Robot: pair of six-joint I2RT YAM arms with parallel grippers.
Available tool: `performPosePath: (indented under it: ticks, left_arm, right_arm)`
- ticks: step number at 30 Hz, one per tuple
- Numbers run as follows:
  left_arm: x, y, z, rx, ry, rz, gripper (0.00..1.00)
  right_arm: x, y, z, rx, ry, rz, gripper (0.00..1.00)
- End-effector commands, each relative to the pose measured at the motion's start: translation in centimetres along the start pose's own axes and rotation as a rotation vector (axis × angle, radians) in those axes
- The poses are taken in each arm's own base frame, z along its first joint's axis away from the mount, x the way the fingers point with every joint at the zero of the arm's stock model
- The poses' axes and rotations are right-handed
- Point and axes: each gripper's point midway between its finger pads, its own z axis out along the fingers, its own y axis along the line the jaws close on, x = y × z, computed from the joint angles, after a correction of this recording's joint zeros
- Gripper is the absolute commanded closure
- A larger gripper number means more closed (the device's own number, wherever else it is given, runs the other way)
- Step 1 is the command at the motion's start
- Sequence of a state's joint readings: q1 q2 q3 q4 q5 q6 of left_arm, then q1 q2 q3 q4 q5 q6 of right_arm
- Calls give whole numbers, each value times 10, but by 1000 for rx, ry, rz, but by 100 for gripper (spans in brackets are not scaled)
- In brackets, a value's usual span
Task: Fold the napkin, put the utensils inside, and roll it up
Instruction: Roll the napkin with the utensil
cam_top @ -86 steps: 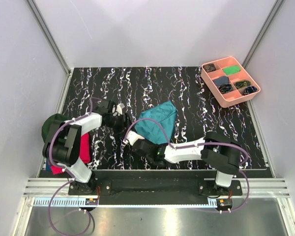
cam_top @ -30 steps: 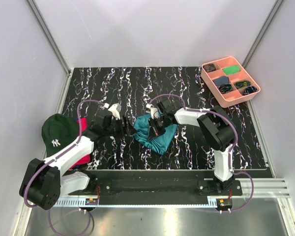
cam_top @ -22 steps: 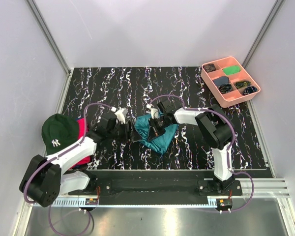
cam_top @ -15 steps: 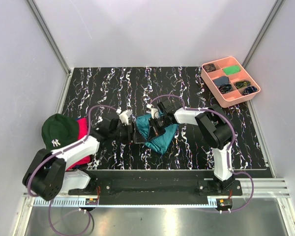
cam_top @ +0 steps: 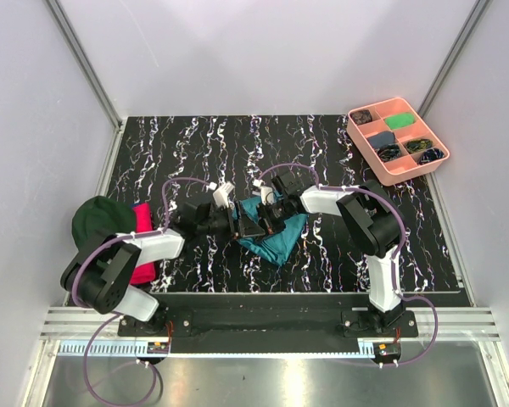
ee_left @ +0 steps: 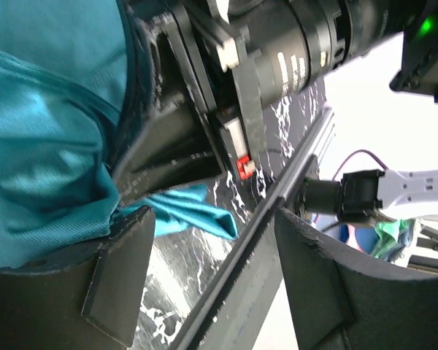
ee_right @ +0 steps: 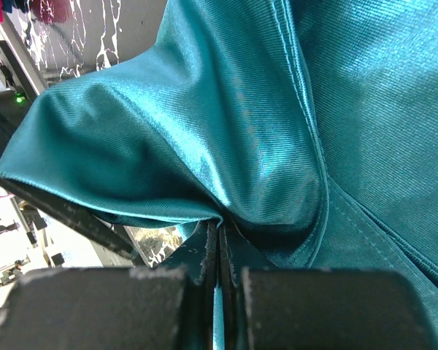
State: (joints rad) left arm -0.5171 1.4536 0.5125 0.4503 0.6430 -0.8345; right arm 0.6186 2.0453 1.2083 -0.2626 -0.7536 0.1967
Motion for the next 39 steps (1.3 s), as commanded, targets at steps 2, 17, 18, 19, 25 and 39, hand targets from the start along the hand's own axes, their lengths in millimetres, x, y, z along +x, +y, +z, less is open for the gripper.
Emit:
performPosePath:
  ticks: [2,17,18,19,25,39]
  left_arm:
    - [-35,14,0,-39,-140,90,30]
    - [-69,28,-8,-152,-237,227,28]
    - [-70,32,-12,-187,-232,232,28]
    - [-74,29,-14,-198,-240,246,28]
    - [-64,50,-32,-307,-231,299,27]
    - [-54,74,-26,-340,-208,308,29]
  right_arm:
    - [-3,-10,1,39,-14,-6,100]
    - [-2,-11,0,48,-15,5,100]
    - [-3,-10,0,47,-18,4,100]
    - [-3,-10,0,47,-19,5,100]
    - [-3,-9,-1,46,-21,3,100]
    - [-2,-11,2,42,-14,9,100]
